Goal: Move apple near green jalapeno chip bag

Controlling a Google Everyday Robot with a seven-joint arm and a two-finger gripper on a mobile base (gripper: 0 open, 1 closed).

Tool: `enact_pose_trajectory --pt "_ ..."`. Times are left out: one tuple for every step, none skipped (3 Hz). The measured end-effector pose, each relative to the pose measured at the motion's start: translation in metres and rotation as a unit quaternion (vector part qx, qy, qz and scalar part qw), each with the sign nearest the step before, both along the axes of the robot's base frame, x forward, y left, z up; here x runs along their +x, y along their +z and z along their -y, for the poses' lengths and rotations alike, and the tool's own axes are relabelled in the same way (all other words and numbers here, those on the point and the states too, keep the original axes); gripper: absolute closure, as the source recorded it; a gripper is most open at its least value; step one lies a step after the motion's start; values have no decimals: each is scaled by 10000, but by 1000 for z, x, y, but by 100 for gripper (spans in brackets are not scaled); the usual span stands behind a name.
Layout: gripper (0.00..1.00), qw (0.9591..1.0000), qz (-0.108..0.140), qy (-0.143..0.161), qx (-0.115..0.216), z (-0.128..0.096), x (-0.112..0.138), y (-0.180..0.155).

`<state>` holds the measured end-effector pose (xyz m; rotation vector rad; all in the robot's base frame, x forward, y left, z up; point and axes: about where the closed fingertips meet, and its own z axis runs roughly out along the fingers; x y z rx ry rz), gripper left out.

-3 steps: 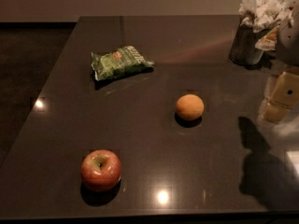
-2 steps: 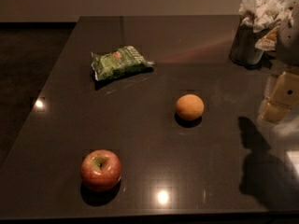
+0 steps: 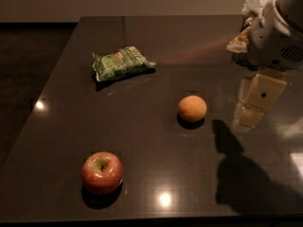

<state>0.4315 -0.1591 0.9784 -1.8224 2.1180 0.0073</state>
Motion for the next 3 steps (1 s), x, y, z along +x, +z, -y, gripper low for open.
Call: enact_pose_trajectory --pt "0 9980 -71 563 274 -54 -11 -7" --pt "0 9923 -233 1154 396 -107 -30 -26" --pt "0 9846 -383 1658 405 -145 -56 -46"
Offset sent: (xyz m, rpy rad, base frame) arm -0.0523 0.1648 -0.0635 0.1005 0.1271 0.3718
